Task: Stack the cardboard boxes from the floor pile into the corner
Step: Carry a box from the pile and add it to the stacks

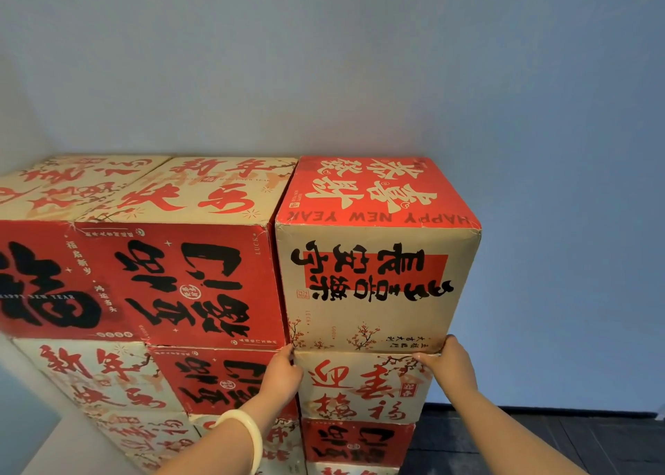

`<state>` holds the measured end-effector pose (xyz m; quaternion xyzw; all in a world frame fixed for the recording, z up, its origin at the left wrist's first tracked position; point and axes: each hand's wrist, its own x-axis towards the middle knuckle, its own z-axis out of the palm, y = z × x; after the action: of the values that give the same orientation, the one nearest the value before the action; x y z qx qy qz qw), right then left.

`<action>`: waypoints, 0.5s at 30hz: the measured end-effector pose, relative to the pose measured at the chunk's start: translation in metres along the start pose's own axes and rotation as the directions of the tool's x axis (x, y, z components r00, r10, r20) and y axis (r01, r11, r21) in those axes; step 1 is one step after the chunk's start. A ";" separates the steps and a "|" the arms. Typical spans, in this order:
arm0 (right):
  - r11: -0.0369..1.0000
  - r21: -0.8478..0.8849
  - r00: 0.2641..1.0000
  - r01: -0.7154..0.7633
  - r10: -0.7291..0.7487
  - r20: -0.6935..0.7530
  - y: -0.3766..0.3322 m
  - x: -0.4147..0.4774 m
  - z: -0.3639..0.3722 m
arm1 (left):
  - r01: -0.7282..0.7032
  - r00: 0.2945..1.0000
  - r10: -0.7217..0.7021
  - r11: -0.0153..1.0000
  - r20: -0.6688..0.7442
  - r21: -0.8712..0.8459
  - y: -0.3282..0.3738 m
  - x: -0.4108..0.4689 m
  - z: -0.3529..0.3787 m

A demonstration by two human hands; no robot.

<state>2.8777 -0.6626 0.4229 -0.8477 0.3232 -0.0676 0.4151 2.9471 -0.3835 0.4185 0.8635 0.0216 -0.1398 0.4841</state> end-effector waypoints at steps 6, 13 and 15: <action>0.999 -0.032 1.000 0.015 -0.014 0.017 -0.004 0.000 -0.004 | -0.042 0.999 0.041 0.997 0.010 0.059 0.002 -0.002 -0.004; 0.998 -0.066 0.999 0.013 -0.011 0.030 -0.001 0.000 -0.005 | -0.030 0.999 0.029 0.999 0.018 0.039 -0.001 -0.003 -0.003; 0.998 -0.062 0.999 0.010 -0.008 0.032 -0.002 0.000 -0.004 | -0.014 0.999 0.013 1.000 0.030 0.018 -0.002 -0.003 -0.004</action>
<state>2.8767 -0.6643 0.4272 -0.8626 0.3148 -0.0457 0.3933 2.9448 -0.3786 0.4200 0.8659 0.0071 -0.1496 0.4772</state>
